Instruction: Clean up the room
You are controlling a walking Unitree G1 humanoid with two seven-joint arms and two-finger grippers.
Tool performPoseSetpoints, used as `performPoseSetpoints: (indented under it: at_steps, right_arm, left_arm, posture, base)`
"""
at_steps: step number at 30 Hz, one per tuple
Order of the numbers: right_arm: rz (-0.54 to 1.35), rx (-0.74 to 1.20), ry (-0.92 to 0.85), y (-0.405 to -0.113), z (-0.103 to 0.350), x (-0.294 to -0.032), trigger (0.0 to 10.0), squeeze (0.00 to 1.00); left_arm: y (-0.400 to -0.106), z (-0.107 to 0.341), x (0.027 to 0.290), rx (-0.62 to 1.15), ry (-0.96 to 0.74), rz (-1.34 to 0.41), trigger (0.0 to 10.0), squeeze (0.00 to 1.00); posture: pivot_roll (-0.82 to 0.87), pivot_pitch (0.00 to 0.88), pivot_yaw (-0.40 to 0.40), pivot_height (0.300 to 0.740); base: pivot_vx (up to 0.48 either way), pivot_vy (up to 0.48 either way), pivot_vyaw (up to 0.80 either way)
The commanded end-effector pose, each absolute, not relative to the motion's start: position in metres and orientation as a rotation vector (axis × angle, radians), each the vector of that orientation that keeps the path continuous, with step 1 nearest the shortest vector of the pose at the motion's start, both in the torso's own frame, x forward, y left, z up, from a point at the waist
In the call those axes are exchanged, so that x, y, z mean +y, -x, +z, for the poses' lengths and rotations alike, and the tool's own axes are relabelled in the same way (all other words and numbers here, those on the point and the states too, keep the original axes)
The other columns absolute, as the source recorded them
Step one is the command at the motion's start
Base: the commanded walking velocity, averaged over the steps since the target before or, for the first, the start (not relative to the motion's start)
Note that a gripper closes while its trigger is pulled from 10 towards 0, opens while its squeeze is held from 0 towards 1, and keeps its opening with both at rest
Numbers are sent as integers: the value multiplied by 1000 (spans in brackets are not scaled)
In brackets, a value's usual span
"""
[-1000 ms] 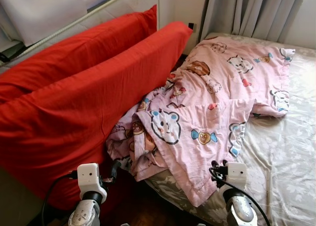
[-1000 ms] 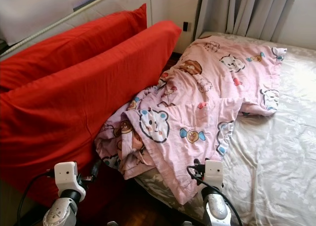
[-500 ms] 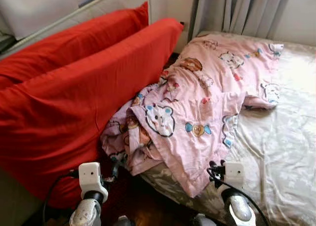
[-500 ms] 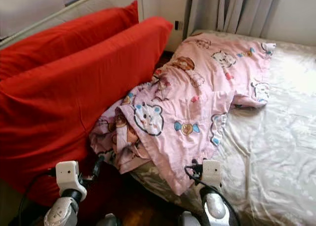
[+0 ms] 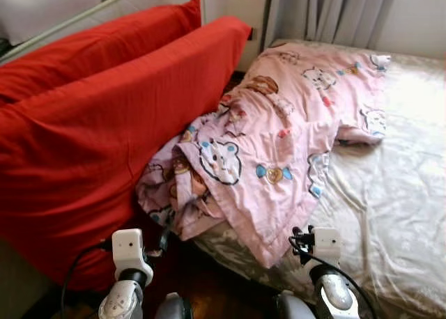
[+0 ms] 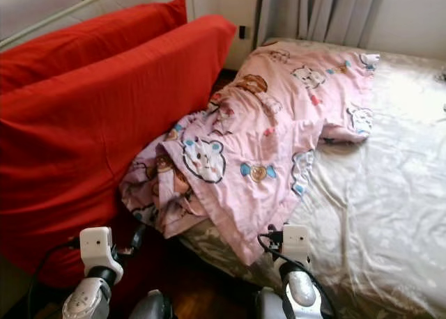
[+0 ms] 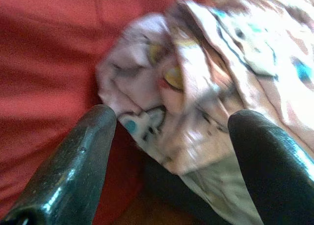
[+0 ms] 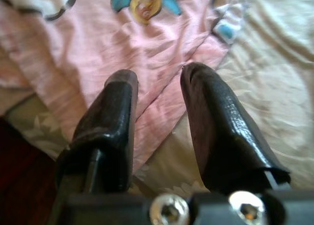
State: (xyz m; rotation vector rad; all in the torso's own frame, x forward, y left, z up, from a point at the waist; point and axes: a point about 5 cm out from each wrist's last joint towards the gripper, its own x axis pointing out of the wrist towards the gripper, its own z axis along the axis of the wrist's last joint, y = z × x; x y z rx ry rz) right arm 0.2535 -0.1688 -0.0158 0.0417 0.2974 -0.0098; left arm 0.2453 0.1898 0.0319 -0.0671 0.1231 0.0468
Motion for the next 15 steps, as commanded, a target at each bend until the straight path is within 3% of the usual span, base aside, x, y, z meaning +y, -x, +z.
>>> performPoseSetpoints:
  at_steps: [1, 15]
  right_arm:
    - [-2, 302, -43, -254, -16, -166, 10000, 0]
    - [37, 300, -38, -255, -15, -161, 10000, 0]
  left_arm:
    - [-238, 24, 191, 162, 68, 59, 10000, 0]
    - [-242, 28, 190, 153, 65, 54, 10000, 0]
  posture:
    - [-64, 102, 44, 626]
    - [-62, 100, 42, 626]
  base:
    - [0, 0, 0]
    - [0, 0, 0]
